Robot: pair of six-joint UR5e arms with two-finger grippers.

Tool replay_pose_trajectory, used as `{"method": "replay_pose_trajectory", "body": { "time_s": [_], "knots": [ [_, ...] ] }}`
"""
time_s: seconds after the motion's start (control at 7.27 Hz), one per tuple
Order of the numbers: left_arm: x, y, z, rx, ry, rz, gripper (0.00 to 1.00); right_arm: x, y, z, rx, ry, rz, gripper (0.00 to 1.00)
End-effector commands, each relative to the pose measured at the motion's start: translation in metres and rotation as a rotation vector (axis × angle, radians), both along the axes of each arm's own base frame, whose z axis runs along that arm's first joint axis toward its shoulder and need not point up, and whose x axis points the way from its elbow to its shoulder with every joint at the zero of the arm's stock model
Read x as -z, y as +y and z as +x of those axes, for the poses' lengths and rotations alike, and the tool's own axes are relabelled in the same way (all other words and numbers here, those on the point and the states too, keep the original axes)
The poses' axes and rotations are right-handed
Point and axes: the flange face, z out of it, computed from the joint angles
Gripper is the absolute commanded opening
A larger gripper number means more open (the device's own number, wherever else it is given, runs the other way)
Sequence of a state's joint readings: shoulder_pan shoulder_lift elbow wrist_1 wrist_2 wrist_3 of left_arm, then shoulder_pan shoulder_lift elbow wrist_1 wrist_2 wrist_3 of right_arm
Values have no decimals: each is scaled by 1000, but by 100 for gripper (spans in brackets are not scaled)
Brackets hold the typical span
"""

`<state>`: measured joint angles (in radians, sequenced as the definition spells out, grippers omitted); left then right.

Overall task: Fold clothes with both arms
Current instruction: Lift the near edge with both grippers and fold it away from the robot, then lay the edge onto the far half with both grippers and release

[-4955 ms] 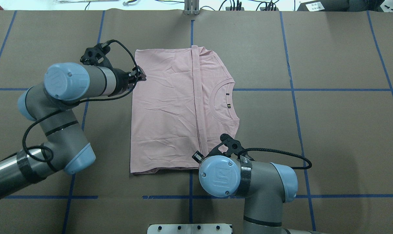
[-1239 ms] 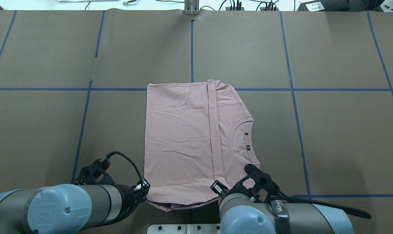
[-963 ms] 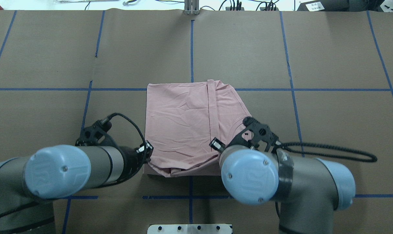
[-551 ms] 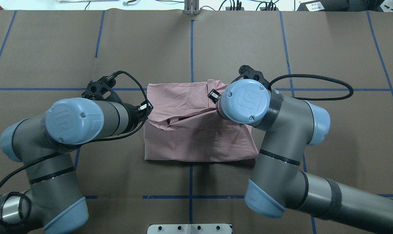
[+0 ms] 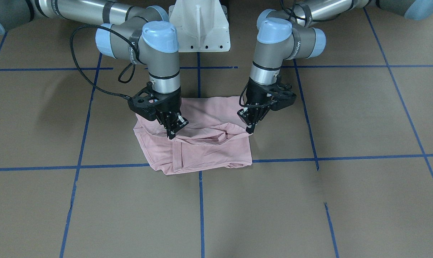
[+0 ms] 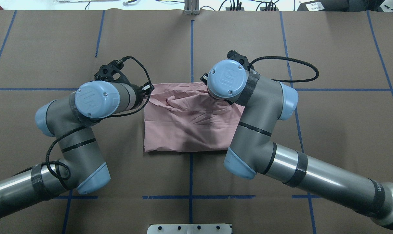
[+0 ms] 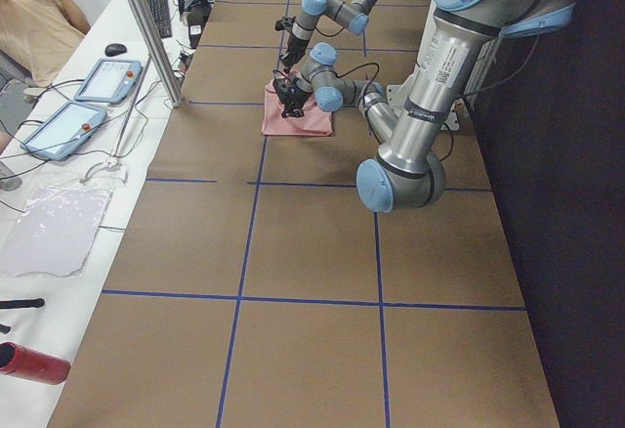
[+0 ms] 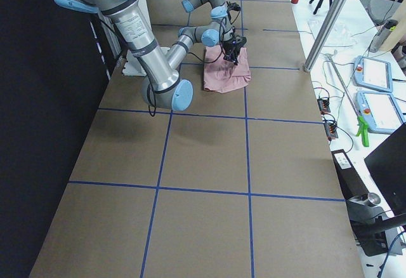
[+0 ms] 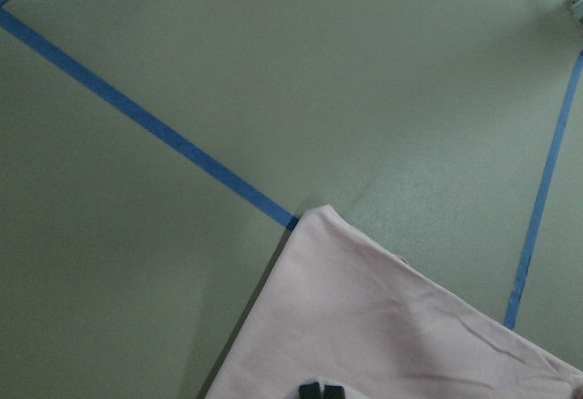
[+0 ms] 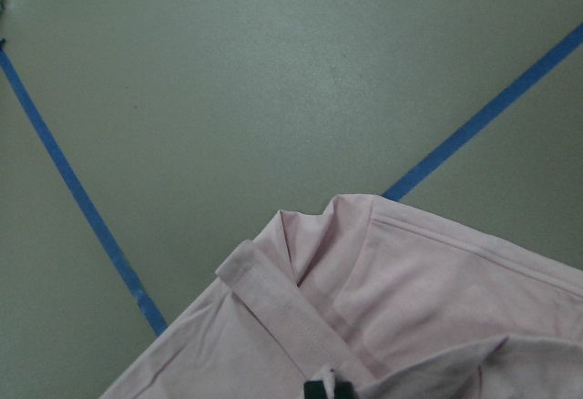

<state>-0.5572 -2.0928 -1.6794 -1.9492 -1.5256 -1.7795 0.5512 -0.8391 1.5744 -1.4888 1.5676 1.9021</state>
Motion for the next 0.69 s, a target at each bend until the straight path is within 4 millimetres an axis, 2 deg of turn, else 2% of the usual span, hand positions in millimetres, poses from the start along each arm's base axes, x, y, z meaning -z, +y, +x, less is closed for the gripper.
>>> {"method": "replay_pose_trajectory", "body": {
  "time_s": [0.0,0.14,0.28,0.55],
  "knots": [
    [-14,-26,2,15,3,38,0,-5,-24,-12,-7,28,-4,0],
    [-16,-37,8,20,2,45,0,0,-38,-14,-16,38,-6,0],
    [-11,-45,7,21,-2,58,0,2,-47,-5,-7,28,-17,0],
    [-1,-54,-1,36,7,70,0,2,-54,1,5,30,-16,0]
  ]
}}
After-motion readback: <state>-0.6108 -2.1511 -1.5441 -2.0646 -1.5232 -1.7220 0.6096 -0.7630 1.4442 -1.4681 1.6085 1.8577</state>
